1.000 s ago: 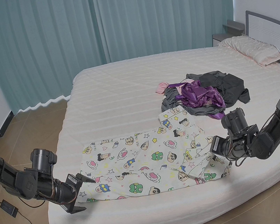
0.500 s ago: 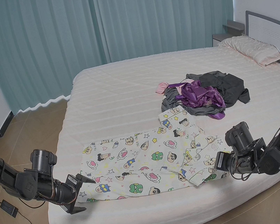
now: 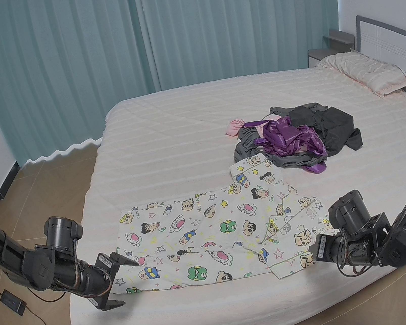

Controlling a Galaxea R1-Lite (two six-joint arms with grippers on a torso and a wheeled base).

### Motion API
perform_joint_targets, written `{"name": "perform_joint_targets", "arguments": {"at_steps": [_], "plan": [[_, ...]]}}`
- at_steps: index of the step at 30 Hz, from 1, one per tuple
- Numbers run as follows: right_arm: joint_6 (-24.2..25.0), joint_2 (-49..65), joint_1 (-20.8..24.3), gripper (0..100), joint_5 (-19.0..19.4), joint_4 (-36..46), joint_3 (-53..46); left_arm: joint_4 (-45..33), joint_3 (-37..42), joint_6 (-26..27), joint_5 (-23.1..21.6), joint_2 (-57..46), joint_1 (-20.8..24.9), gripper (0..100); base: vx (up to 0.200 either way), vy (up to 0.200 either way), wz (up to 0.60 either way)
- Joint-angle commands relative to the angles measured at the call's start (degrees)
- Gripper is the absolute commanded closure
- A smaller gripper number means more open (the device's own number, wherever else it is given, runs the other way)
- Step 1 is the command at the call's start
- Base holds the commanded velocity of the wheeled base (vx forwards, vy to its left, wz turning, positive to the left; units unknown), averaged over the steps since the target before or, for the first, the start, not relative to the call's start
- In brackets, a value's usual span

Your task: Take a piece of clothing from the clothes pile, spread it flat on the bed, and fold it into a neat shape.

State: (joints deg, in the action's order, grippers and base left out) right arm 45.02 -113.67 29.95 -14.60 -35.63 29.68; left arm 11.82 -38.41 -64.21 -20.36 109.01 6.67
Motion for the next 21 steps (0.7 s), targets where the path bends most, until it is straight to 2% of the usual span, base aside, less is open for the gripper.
{"name": "perform_joint_targets", "arguments": {"at_steps": [1, 7, 13, 21], "plan": [[-0.02, 1.17, 0.90, 0, 0.01, -0.05, -1.82, 0.04, 0.00, -0.04, 0.06, -0.02, 0.01, 0, 0.000, 0.000, 0.00], [-0.72, 2.57, 1.51, 0, 0.98, 0.04, 1.25, 0.04, -0.08, -0.04, -0.03, -0.02, 0.19, 0, 0.000, 0.000, 0.00], [-0.81, -3.14, 2.13, 0, 2.39, 0.65, 9.43, 0.13, 0.00, 0.05, -0.03, 0.06, 0.28, 0, 0.000, 0.000, 0.00], [-0.72, -14.04, 8.54, 0, 3.09, 0.74, 18.83, 0.13, 0.00, -0.04, -0.30, -0.20, 0.28, 0, 0.000, 0.000, 0.00]]}}
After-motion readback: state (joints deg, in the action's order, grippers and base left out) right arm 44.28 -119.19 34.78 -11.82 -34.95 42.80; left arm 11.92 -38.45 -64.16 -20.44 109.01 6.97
